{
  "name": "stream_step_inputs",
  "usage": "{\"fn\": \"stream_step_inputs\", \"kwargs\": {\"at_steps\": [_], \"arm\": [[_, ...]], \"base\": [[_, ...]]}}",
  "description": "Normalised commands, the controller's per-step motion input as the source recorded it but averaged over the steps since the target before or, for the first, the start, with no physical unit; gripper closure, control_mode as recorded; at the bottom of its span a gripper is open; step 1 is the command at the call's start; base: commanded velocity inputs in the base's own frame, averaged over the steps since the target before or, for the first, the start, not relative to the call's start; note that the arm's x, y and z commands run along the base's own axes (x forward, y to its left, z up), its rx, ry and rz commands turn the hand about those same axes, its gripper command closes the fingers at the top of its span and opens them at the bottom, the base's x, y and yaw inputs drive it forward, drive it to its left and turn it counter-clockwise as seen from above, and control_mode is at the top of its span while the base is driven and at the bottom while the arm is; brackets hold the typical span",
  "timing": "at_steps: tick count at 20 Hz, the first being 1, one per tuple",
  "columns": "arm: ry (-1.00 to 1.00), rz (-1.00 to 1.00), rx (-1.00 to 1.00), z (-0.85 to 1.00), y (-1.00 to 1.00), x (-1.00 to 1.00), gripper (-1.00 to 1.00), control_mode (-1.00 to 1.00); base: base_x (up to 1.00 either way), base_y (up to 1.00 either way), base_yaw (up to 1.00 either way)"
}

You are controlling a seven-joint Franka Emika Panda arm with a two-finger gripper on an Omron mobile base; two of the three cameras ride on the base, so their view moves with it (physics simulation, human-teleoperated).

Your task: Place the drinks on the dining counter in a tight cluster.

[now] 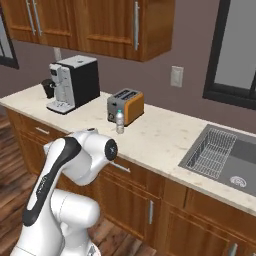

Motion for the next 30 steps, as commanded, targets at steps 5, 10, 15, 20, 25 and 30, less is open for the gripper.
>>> {"fn": "stream_step_inputs", "kwargs": {"at_steps": [5, 10, 15, 20, 25, 30], "arm": [[0.0, 0.0, 0.0, 0.0, 0.0, 0.0, -1.0, 1.0], [0.0, 0.0, 0.0, 0.0, 0.0, 0.0, -1.0, 1.0], [0.0, 0.0, 0.0, 0.0, 0.0, 0.0, -1.0, 1.0], [0.0, 0.0, 0.0, 0.0, 0.0, 0.0, -1.0, 1.0], [0.0, 0.0, 0.0, 0.0, 0.0, 0.0, -1.0, 1.0], [0.0, 0.0, 0.0, 0.0, 0.0, 0.0, -1.0, 1.0]], "base": [[0.52, 0.53, -0.22], [0.51, 0.59, -0.25], [0.47, 0.57, -0.24], [0.47, 0.54, -0.23], [0.44, 0.52, -0.22], [0.51, 0.19, -0.13]]}}
